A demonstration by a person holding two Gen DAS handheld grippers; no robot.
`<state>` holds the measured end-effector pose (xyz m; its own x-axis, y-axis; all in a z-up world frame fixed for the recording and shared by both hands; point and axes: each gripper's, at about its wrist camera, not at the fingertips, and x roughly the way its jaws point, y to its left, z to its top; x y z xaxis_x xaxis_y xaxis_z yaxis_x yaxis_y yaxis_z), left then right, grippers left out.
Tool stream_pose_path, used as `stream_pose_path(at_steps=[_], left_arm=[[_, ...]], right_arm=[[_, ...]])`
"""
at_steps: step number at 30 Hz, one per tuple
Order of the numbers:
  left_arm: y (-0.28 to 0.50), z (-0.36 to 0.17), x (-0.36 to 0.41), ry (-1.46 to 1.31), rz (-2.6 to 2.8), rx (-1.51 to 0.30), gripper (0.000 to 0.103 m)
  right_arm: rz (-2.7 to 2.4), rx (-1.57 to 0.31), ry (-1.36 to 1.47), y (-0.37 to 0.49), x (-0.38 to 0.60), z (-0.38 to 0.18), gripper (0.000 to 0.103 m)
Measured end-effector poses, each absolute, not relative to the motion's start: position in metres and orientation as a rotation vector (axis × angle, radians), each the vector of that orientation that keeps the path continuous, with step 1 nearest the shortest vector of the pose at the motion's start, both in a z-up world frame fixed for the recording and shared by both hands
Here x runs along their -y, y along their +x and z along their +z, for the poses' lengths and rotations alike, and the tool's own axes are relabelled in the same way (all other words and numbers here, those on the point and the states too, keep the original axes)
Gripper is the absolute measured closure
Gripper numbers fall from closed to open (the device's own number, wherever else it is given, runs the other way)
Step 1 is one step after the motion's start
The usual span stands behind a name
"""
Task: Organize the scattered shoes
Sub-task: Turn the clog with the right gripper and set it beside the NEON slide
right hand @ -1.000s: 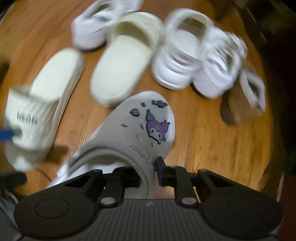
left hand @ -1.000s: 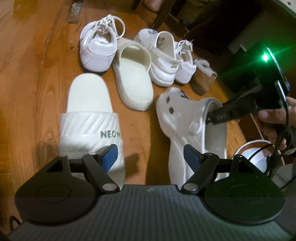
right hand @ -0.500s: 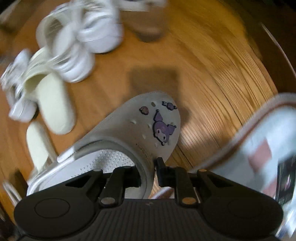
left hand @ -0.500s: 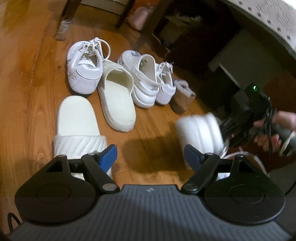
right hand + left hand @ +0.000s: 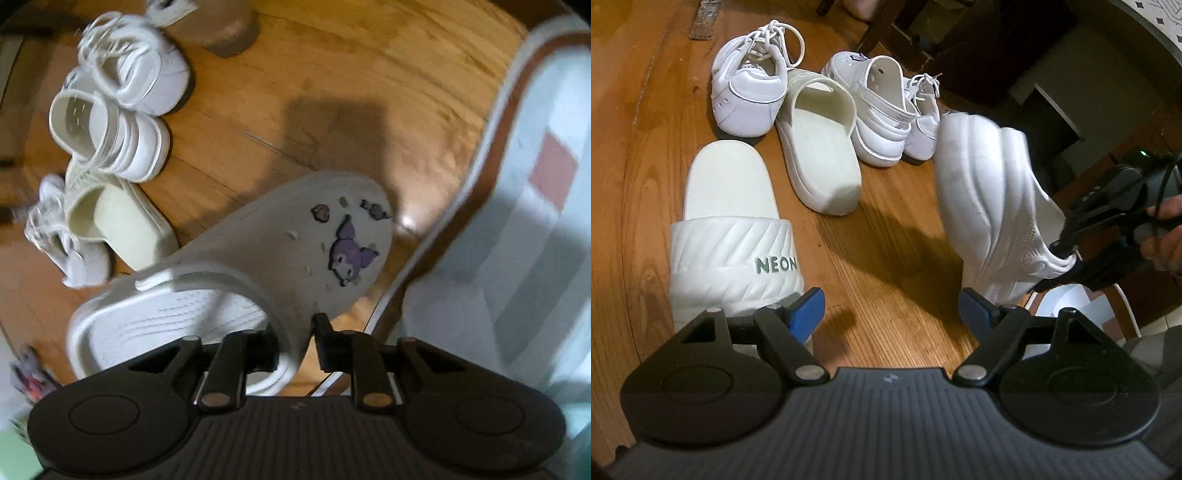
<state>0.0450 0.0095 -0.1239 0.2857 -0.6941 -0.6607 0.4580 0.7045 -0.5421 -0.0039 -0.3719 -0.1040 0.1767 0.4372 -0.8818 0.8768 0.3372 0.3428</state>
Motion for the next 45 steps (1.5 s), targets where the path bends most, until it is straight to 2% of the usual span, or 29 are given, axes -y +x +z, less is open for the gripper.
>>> stream_pose_path(at_steps=[4,6,9,10,11,12,13,15,17,18,23,31,40,45], left_arm=[[0.047,-0.127,-0.012,-0.276,-0.770,-1.026,0.024],[0.050,-0.131,-0.013,-0.275,-0.751,-1.031,0.024],[0.054,-0.134,-0.014,-0.287,-0.738,-1.037,0.024],[0.053,-0.134,-0.014,-0.285,-0.737,-1.038,0.024],[0.054,-0.134,-0.014,-0.282,-0.736,-1.039,0.024],[0.054,-0.135,-0.013,-0.280,-0.736,-1.039,0.024],[0.054,-0.134,-0.013,-0.275,-0.736,-1.038,0.024],[0.055,-0.133,-0.013,-0.268,-0.735,-1.033,0.024],[0.056,-0.132,-0.014,-0.270,-0.737,-1.028,0.024],[0.058,-0.132,-0.014,-0.273,-0.739,-1.027,0.024],[0.060,-0.132,-0.015,-0.274,-0.748,-1.035,0.024],[0.055,-0.141,-0.001,-0.274,-0.828,-1.117,0.024],[0.048,-0.150,0.001,-0.218,-0.804,-1.146,0.024],[0.044,-0.141,0.002,-0.217,-0.804,-1.112,0.024]], right_arm=[[-0.470,-1.298,1.507,-0.020,0.387,-0.101,0.085],[-0.460,-1.244,1.529,-0.021,0.391,-0.101,0.084],[-0.358,-1.301,1.299,0.003,0.381,-0.096,0.085],[-0.288,-1.324,1.193,0.014,0.375,-0.092,0.081],[-0.216,-1.342,1.084,0.024,0.368,-0.088,0.066],[-0.130,-1.344,0.951,0.035,0.357,-0.080,0.057],[-0.046,-1.338,0.812,0.045,0.346,-0.072,0.038],[0.097,-1.256,0.443,0.057,0.318,-0.047,0.029],[0.197,-1.212,0.218,0.060,0.299,-0.040,0.004],[0.245,-1.189,0.106,0.060,0.290,-0.038,0.001],[0.403,-1.382,-0.353,0.050,0.255,-0.093,0.002],[0.302,-1.411,-0.456,0.057,0.239,-0.151,0.001],[0.094,-1.333,-0.339,0.046,0.234,-0.146,0.005],[-0.055,-1.287,-0.184,0.051,0.257,-0.131,0.005]])
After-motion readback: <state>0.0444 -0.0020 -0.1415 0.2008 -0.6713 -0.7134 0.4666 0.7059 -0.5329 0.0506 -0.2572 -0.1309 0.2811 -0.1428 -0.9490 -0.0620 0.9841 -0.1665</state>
